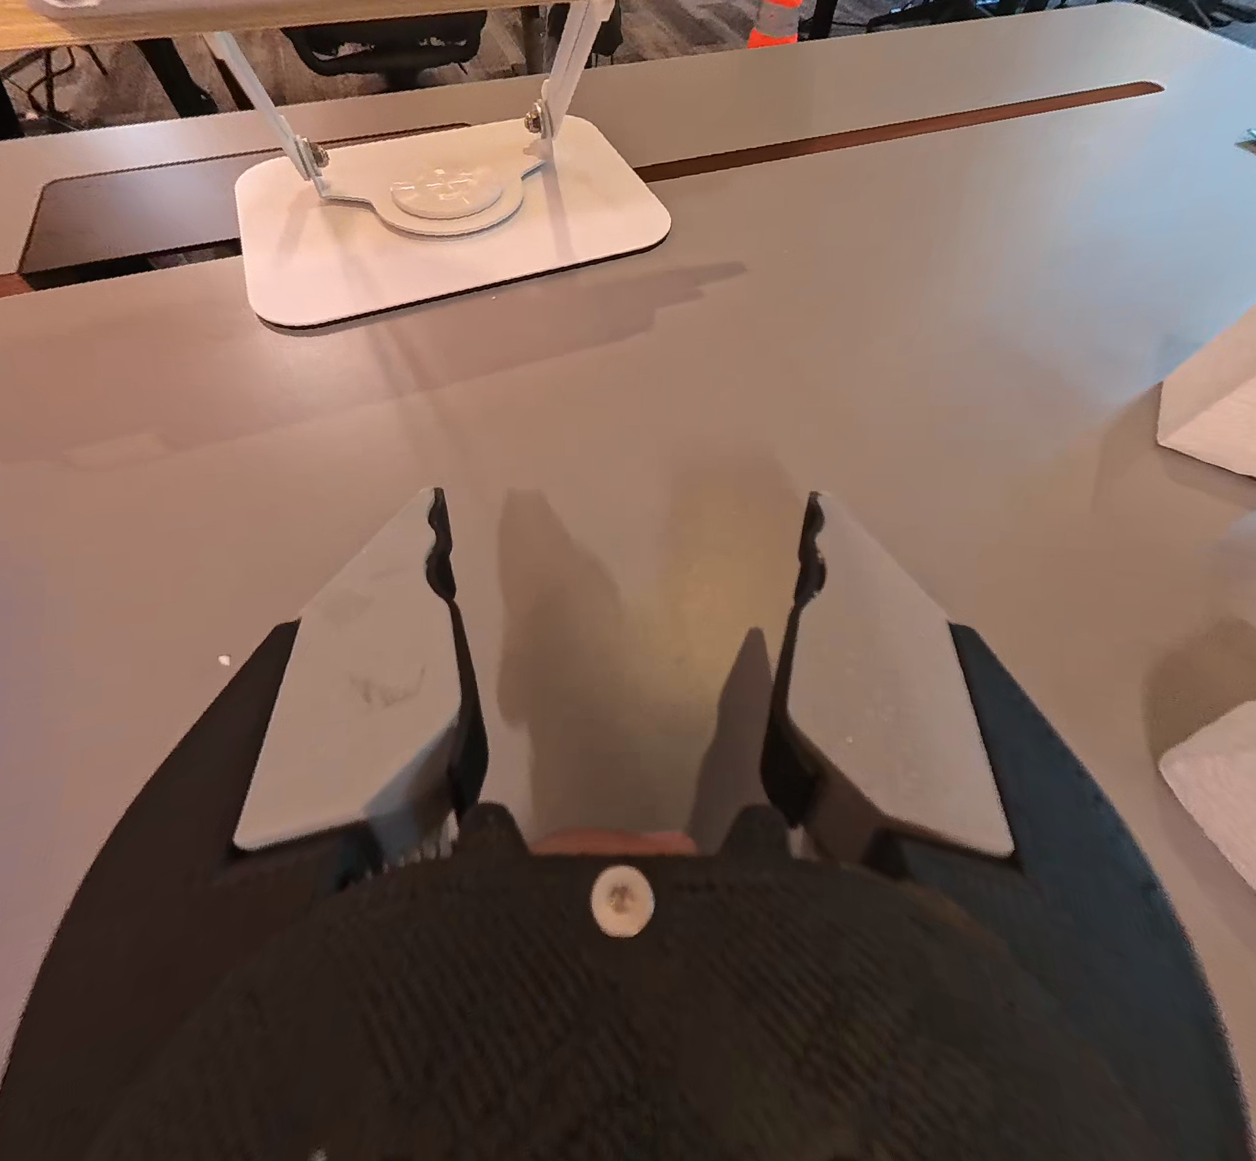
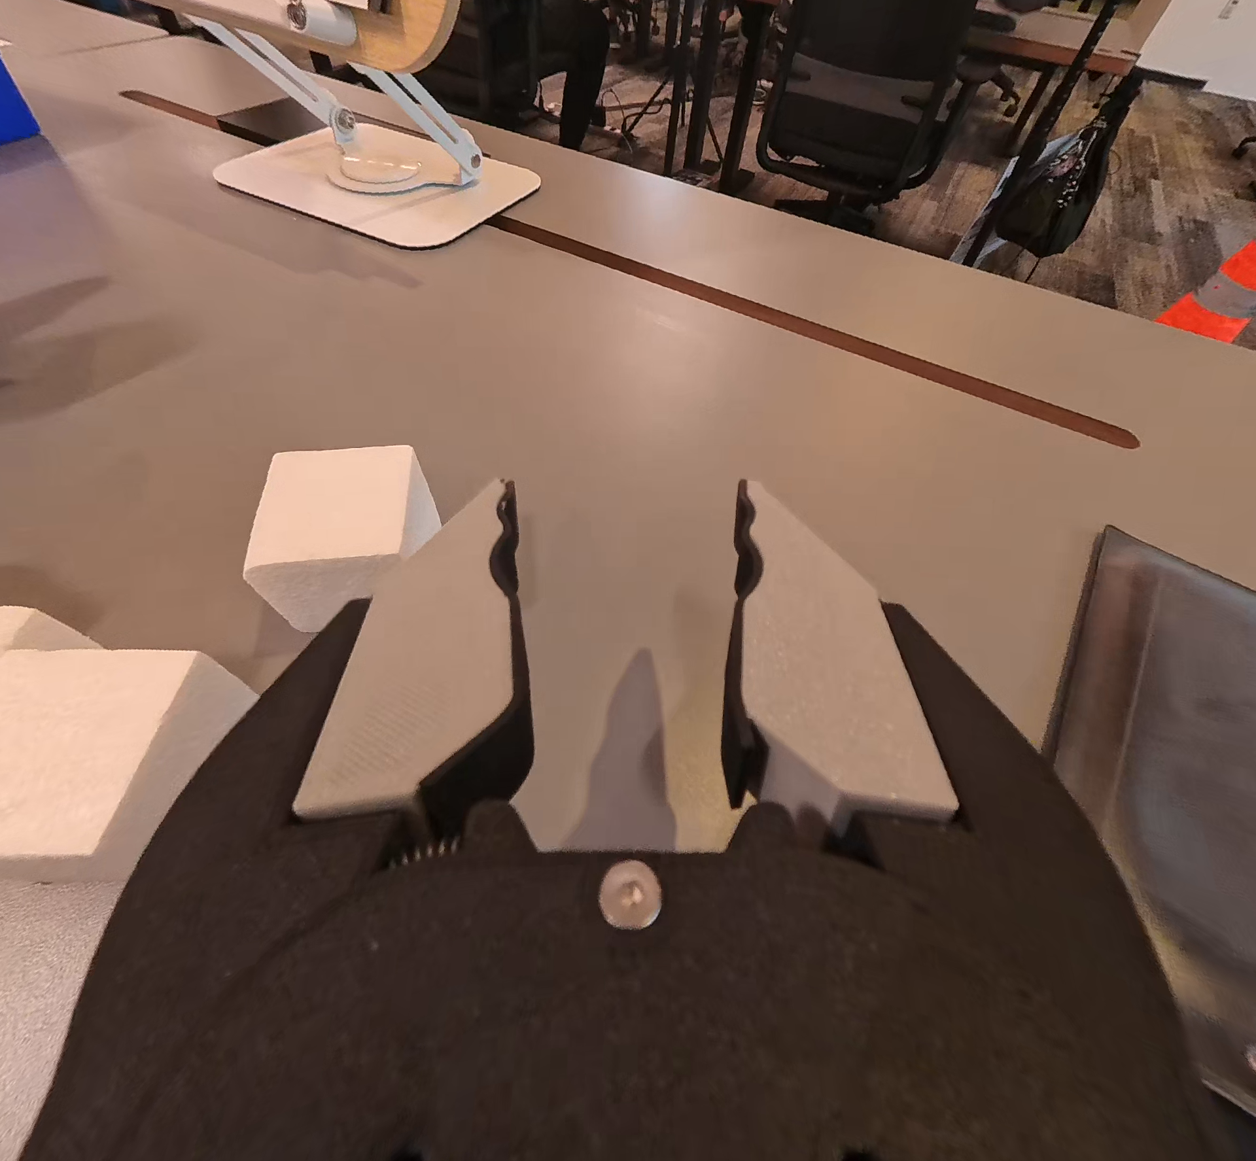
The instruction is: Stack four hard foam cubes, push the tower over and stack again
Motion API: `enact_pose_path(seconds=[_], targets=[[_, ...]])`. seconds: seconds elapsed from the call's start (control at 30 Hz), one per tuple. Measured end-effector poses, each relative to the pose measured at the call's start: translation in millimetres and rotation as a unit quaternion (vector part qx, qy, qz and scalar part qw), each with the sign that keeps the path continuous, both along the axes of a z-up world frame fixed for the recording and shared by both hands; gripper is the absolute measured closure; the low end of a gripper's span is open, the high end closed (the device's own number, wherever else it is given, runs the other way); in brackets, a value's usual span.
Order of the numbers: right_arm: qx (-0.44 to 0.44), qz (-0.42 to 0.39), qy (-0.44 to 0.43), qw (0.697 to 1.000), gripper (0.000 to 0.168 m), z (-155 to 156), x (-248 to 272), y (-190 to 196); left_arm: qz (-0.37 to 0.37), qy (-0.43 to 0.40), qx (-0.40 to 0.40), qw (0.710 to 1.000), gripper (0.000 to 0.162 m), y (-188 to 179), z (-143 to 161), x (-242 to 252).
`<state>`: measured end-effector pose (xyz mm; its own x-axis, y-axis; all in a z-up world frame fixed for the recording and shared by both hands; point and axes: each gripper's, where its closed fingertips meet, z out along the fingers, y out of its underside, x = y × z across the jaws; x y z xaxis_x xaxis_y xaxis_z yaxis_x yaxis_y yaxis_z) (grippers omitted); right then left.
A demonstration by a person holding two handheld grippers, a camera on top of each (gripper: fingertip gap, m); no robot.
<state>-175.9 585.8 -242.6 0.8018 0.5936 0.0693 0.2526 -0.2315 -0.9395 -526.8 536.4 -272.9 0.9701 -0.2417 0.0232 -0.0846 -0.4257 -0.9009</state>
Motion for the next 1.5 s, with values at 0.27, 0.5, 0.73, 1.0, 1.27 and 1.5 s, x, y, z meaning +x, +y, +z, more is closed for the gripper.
enact_pose_path(seconds=[0.27,0.5,0.73,1.0,1.27,1.5], targets=[[0.007,0.002,0.009,1.0,0.112,4,-1,-5,-0.007,0.005,-0.002,1.0,0.061,-3,-1,3],[-0.004,0.031,0.022,0.999,0.113,0,-13,-13,-0.045,0.006,0.0,0.999,0.061,-7,3,19],[-0.008,0.04,0.007,0.999,0.115,-7,-20,-17,-0.066,0.008,-0.01,0.998,0.061,-10,1,29],[-0.015,0.046,0.003,0.999,0.118,-11,-23,-19,-0.073,0.016,-0.017,0.997,0.066,-11,-2,33],[-0.02,0.032,-0.007,0.999,0.125,-15,-19,-15,-0.073,0.018,-0.021,0.997,0.07,-12,-4,32],[-0.025,-0.001,-0.03,0.999,0.136,-21,-10,-8,-0.188,-0.007,-0.006,0.982,0.098,-31,8,70]])
